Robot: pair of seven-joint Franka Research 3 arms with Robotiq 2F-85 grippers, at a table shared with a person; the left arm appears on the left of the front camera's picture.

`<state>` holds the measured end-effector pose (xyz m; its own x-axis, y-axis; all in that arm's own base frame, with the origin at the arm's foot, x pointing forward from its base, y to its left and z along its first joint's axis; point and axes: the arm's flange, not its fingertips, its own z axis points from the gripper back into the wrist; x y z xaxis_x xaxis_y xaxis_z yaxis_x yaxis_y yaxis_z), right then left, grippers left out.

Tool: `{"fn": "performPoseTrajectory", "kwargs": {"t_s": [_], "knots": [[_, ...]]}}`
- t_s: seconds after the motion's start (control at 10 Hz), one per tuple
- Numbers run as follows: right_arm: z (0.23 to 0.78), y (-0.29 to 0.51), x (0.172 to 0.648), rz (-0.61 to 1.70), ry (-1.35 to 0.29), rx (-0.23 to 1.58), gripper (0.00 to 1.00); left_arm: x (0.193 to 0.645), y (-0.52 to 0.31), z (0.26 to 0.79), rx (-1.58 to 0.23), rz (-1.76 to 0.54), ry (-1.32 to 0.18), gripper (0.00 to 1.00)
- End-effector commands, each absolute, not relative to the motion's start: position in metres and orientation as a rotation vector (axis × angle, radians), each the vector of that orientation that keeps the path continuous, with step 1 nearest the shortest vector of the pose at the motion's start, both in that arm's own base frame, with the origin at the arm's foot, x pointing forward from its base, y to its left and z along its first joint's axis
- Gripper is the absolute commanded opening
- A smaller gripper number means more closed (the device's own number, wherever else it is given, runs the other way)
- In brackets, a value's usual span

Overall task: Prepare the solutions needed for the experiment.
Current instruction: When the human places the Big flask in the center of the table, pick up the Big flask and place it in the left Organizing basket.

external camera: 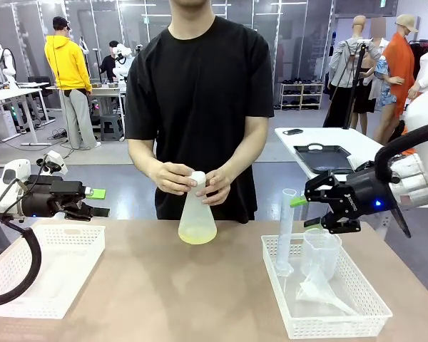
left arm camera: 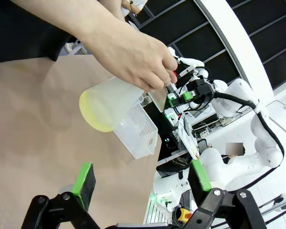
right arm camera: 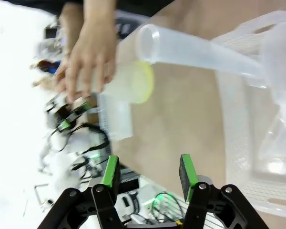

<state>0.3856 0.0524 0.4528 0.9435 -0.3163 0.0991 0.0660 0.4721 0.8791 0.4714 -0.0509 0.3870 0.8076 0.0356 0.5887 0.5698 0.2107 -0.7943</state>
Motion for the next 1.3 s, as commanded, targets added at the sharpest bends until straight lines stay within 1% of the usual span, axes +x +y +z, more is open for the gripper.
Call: {"fn": "performPoseTrajectory", "kwargs": {"t_s": [0.0, 0.2, 0.6, 0.8, 1.0, 1.1, 1.2], "knots": [[0.433, 0.044, 0.392, -0.146, -0.264, 1.190, 0.64, 0.473, -0.053, 0.388, -1.304, -0.409, -0.572, 1.00], [0.422, 0.041, 0.402, -0.126, -0.200, 1.336, 0.64, 0.473, -0.053, 0.388, -1.304, -0.409, -0.572, 1.00], [0.411, 0.038, 0.411, -0.123, -0.125, 1.478, 0.64, 0.473, -0.053, 0.388, -1.304, -0.409, -0.572, 1.00], [0.409, 0.038, 0.410, -0.124, -0.124, 1.478, 0.64, 0.473, -0.053, 0.388, -1.304, -0.409, -0.572, 1.00], [0.412, 0.040, 0.411, -0.127, -0.085, 1.406, 0.64, 0.473, -0.053, 0.388, -1.304, -0.409, -0.572, 1.00], [0.409, 0.037, 0.407, -0.140, -0.098, 1.464, 0.64, 0.473, -0.053, 0.388, -1.304, -0.409, -0.572, 1.00], [0.409, 0.037, 0.407, -0.140, -0.098, 1.464, 0.64, 0.473, -0.053, 0.388, -1.304, -0.409, -0.572, 1.00]]}}
